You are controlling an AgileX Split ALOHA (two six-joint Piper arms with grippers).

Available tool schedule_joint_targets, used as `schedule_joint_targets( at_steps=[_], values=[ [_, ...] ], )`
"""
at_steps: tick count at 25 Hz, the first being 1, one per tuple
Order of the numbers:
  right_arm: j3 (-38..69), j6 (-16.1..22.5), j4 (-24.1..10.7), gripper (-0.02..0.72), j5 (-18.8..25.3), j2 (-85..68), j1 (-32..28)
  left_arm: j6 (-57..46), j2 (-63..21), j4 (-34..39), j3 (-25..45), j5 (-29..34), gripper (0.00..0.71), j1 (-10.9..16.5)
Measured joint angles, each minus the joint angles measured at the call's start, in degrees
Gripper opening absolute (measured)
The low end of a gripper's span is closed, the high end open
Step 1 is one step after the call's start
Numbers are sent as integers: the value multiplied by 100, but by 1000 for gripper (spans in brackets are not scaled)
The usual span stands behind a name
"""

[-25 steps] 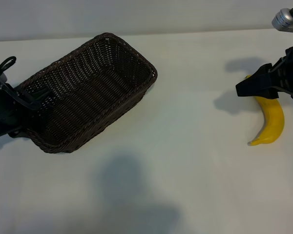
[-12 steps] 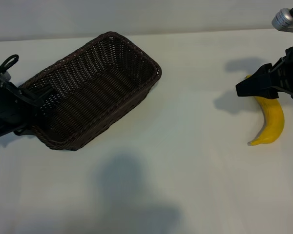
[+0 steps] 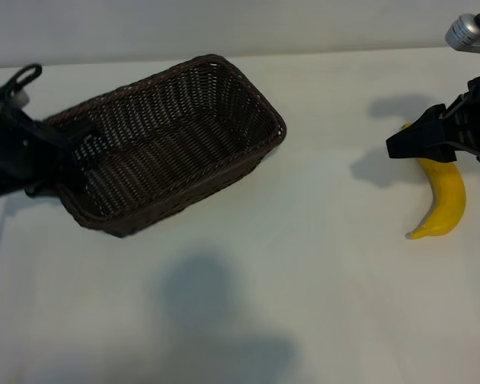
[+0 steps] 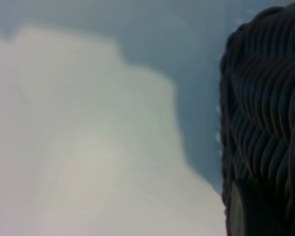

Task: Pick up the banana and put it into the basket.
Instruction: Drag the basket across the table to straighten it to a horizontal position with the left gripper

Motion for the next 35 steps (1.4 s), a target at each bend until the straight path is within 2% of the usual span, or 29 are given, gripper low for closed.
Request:
schedule_joint_targets(
  at_steps=[8, 14, 17, 21, 26, 35],
  values=[
    [0, 0, -5, 584, 0, 0, 0, 1414, 32, 27, -958, 657, 157, 0],
    [0, 0, -5, 584, 0, 0, 0, 2805, 32, -747, -1227, 742, 157, 0],
    [0, 0, -5, 584, 0, 0, 0, 3253, 79, -864, -1227, 972, 156, 0],
    [0, 0, -11, 584, 0, 0, 0, 3418, 267, -904, -1227, 1190, 156, 0],
    [0, 0, -11, 584, 6, 0, 0, 3528, 581, -1333, -1284, 1218, 156, -6],
    [0, 0, -11, 584, 11, 0, 0, 3561, 841, -1613, -1284, 1076, 156, -218]
  ],
)
